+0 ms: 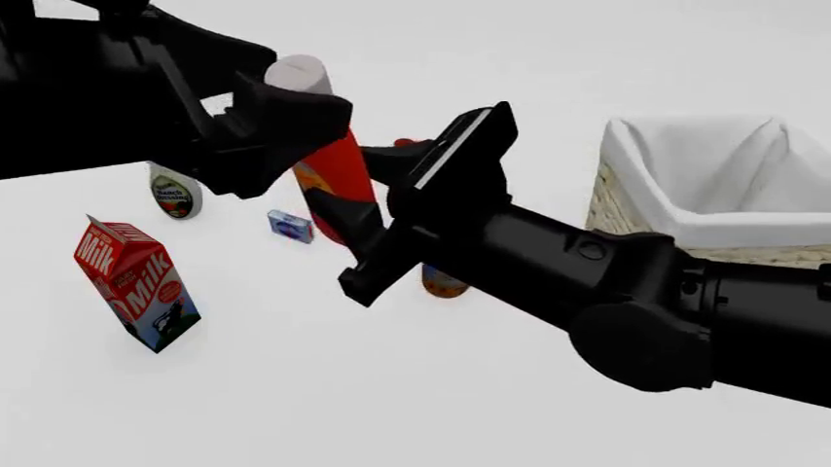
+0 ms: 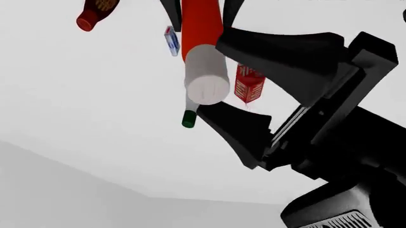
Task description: Pick the ketchup and place it in the basket.
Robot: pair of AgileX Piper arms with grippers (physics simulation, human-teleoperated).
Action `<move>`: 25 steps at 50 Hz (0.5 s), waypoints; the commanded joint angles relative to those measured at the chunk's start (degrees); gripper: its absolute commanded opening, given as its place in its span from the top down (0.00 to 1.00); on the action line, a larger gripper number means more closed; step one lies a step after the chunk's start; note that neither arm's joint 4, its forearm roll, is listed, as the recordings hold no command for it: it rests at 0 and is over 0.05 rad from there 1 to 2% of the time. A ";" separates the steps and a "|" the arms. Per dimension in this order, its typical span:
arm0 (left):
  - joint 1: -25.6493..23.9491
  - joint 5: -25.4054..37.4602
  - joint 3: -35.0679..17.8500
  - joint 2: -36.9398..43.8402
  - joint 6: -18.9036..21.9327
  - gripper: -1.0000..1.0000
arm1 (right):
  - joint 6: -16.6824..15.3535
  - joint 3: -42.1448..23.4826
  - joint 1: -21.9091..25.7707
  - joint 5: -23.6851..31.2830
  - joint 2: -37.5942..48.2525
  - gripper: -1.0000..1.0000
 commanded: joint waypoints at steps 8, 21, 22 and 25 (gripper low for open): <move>-2.72 0.05 -2.31 -2.98 0.19 0.00 | -0.19 -0.27 -1.23 1.33 -0.78 1.00; -0.45 -0.07 -2.68 -6.46 0.32 0.00 | 0.46 1.42 -2.93 1.29 -2.16 1.00; -0.12 -0.02 -2.71 -6.82 0.06 0.00 | 0.59 1.68 -3.23 1.28 -2.43 1.00; 0.74 -0.18 -2.52 -7.76 -0.07 0.00 | 0.87 2.35 -3.83 1.14 -3.09 1.00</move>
